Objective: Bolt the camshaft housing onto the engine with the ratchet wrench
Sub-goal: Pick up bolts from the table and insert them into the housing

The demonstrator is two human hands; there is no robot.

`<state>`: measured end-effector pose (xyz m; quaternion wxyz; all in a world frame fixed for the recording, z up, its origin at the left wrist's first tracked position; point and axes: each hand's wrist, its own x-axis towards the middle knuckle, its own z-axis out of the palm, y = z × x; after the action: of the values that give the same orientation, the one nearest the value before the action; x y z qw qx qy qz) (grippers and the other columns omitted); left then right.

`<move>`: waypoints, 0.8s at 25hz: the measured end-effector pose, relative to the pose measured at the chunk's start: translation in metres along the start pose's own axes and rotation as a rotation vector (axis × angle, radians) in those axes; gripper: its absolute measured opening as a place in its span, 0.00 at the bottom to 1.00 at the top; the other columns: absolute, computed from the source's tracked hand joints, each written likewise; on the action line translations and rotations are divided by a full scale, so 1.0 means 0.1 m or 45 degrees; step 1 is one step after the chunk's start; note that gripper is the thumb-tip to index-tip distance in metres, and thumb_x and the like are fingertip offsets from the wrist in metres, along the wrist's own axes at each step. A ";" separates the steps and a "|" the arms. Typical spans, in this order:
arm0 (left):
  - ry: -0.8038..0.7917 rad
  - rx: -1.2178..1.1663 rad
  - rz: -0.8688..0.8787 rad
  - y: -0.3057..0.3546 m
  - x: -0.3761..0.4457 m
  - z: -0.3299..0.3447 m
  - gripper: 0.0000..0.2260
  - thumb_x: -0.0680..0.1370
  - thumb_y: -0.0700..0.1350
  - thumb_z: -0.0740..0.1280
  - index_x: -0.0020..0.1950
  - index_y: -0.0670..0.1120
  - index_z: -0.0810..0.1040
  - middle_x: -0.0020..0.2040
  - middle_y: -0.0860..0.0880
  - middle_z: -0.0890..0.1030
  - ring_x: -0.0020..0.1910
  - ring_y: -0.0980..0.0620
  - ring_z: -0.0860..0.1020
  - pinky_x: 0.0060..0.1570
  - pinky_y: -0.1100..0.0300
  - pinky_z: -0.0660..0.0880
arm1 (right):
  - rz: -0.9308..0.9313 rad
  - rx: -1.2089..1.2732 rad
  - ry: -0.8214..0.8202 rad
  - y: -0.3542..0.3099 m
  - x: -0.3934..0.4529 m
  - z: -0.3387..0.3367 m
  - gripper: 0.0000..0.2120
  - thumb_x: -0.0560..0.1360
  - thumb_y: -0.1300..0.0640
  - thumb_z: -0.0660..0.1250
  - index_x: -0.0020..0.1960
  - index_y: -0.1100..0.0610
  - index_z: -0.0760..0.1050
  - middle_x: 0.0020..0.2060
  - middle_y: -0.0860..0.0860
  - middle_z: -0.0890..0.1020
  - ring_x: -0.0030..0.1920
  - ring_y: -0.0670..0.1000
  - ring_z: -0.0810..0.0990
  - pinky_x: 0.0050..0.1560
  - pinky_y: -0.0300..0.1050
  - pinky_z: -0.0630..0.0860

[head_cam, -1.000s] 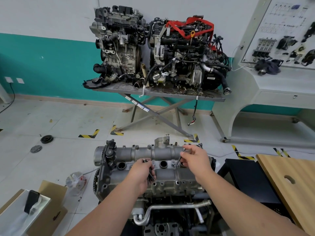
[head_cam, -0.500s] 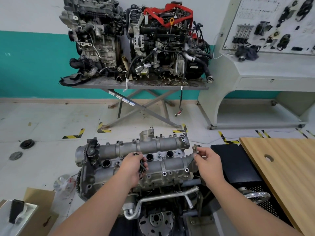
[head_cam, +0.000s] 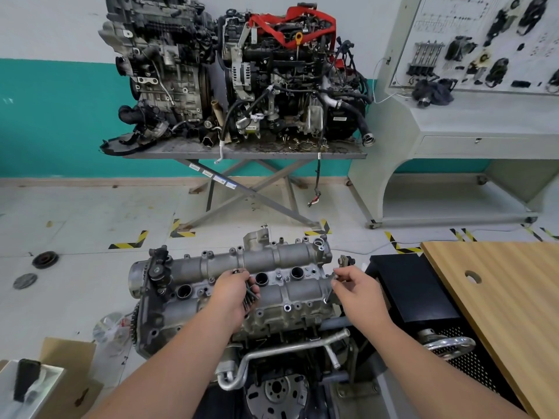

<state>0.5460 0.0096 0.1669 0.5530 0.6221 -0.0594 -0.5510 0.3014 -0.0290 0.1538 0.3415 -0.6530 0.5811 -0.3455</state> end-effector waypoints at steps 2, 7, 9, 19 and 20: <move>0.002 0.007 0.041 -0.02 -0.02 0.02 0.05 0.83 0.37 0.57 0.52 0.42 0.72 0.35 0.45 0.75 0.27 0.51 0.73 0.27 0.59 0.74 | -0.130 -0.117 -0.049 -0.01 -0.03 -0.01 0.10 0.76 0.60 0.71 0.49 0.44 0.80 0.37 0.41 0.82 0.41 0.38 0.80 0.41 0.28 0.73; -0.062 0.044 0.112 -0.10 -0.13 0.20 0.05 0.83 0.35 0.57 0.51 0.42 0.70 0.37 0.44 0.75 0.28 0.51 0.73 0.27 0.58 0.74 | -0.370 -0.419 -0.181 0.07 -0.18 -0.01 0.08 0.77 0.62 0.70 0.54 0.55 0.84 0.42 0.43 0.81 0.45 0.45 0.80 0.50 0.43 0.78; -0.104 0.032 0.101 -0.13 -0.17 0.27 0.06 0.83 0.34 0.56 0.51 0.43 0.70 0.36 0.44 0.75 0.28 0.50 0.72 0.27 0.59 0.73 | -0.367 -0.462 -0.205 0.11 -0.23 -0.04 0.10 0.79 0.60 0.69 0.59 0.57 0.83 0.45 0.45 0.83 0.49 0.46 0.81 0.55 0.43 0.77; -0.213 0.037 0.066 -0.27 -0.16 0.34 0.06 0.82 0.33 0.58 0.55 0.42 0.71 0.44 0.39 0.80 0.28 0.50 0.76 0.27 0.57 0.75 | 0.559 0.199 -0.341 -0.18 -0.06 -0.13 0.03 0.75 0.57 0.74 0.43 0.54 0.83 0.35 0.47 0.86 0.39 0.47 0.85 0.37 0.39 0.79; -0.224 0.023 0.057 -0.27 -0.17 0.33 0.06 0.82 0.32 0.58 0.55 0.42 0.71 0.45 0.38 0.81 0.28 0.50 0.77 0.26 0.57 0.75 | 0.570 0.140 -0.359 -0.22 -0.04 -0.14 0.04 0.75 0.57 0.74 0.42 0.55 0.83 0.35 0.48 0.85 0.38 0.47 0.84 0.36 0.39 0.77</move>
<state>0.4999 0.0109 0.1644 0.5523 0.5748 -0.1267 -0.5904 0.3004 -0.0239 0.1800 0.5218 -0.5304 0.6381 -0.1981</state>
